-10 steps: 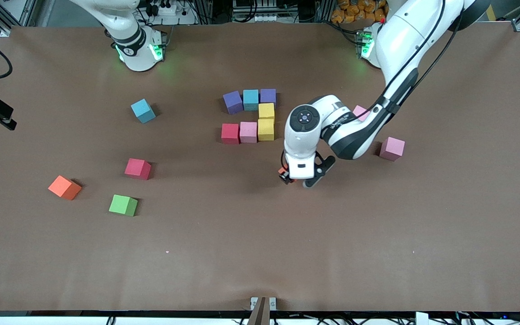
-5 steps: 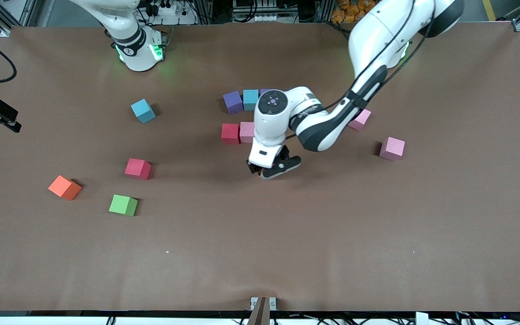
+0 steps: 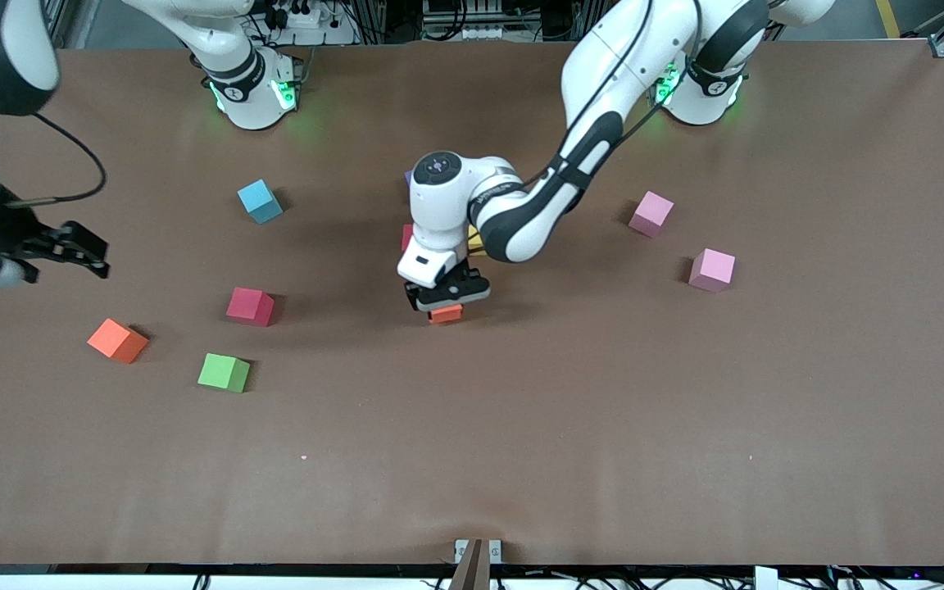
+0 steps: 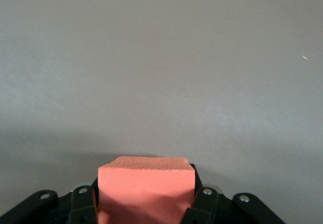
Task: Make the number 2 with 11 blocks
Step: 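Carry the orange cube below the magenta cube with the left gripper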
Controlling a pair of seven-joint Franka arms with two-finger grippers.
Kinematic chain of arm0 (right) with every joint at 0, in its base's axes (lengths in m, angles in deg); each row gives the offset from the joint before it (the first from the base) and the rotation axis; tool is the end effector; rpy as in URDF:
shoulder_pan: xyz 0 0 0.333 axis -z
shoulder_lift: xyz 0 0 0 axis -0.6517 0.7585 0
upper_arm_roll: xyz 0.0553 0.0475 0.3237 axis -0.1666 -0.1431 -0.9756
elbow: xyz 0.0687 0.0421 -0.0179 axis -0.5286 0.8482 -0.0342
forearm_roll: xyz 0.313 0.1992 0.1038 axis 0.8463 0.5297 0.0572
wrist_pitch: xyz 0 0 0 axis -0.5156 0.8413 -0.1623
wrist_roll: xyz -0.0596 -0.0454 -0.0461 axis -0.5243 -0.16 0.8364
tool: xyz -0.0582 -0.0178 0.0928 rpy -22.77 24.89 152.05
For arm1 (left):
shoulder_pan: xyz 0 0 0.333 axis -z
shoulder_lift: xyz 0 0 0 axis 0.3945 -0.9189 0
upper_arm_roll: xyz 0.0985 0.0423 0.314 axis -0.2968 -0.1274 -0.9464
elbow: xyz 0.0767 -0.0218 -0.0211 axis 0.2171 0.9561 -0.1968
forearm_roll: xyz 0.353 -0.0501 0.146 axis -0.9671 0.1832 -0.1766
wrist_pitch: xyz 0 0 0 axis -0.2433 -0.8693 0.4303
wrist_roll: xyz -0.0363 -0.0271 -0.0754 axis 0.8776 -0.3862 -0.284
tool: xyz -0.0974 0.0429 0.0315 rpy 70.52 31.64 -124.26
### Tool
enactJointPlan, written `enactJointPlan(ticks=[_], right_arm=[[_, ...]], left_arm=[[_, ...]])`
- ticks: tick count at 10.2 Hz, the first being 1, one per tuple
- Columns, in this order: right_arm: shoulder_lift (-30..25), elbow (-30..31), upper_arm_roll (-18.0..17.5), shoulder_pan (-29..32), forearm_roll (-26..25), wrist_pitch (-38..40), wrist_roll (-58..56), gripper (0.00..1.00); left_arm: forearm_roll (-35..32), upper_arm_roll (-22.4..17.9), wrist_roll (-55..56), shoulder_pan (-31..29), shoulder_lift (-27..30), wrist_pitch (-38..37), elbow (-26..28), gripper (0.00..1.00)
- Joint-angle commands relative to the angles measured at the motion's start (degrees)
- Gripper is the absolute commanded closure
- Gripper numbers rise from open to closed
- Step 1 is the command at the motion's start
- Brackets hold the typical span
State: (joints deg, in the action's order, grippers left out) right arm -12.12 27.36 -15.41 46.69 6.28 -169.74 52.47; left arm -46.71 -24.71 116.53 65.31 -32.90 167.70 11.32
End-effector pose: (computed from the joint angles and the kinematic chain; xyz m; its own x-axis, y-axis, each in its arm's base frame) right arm 0.5708 0.0025 0.5652 0.9897 0.0934 0.1089 0.0910 -0.9955 0.0267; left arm 0.4828 -0.5990 0.2281 0.9183 0.2754 0.2844 0.2402 -0.9586 0.1527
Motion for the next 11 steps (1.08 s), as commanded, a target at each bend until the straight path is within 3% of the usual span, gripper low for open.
enactJointPlan(ticks=[1, 3, 11], right_arm=[[-1.0, 0.7, -0.2, -0.9, 2.3, -0.6, 0.7, 0.00], [-0.7, 0.5, 0.0, -0.8, 2.0, -0.8, 0.3, 0.00], [11.5, 1.1, -0.3, -0.7, 2.3, -9.3, -3.9, 0.00]], left_arm=[[-1.4, -3.1, -1.4, 3.9, -2.6, 1.1, -4.4, 0.72], [-1.4, -3.7, -2.8, 5.6, -4.2, 1.1, -5.4, 0.72], [-1.2, -3.6, -3.7, 8.2, -4.7, 1.1, -4.3, 0.71]])
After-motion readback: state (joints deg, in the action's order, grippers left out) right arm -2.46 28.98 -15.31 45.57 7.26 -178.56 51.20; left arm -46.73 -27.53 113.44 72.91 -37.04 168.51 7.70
